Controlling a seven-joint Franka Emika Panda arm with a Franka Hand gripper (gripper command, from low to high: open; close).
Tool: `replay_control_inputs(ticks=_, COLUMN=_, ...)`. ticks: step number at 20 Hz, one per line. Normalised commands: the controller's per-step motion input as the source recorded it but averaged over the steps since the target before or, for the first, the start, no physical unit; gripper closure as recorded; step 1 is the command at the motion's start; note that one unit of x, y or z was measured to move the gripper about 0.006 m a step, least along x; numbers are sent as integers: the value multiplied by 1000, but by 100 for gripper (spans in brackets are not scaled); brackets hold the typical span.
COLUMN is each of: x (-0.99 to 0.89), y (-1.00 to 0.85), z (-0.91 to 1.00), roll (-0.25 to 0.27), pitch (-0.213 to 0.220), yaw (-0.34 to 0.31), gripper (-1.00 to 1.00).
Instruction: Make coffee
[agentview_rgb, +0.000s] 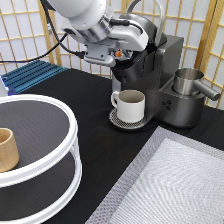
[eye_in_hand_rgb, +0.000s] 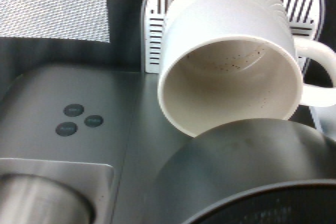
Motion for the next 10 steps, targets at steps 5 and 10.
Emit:
replay_control_inputs(ticks=5, x=0, y=397, z=53, roll=-262, pitch=-29, yaw=-79, gripper=100)
replay_control_inputs(ticks=10, x=9, y=426, z=122, roll=-361, pitch=-27, yaw=-39, gripper=100)
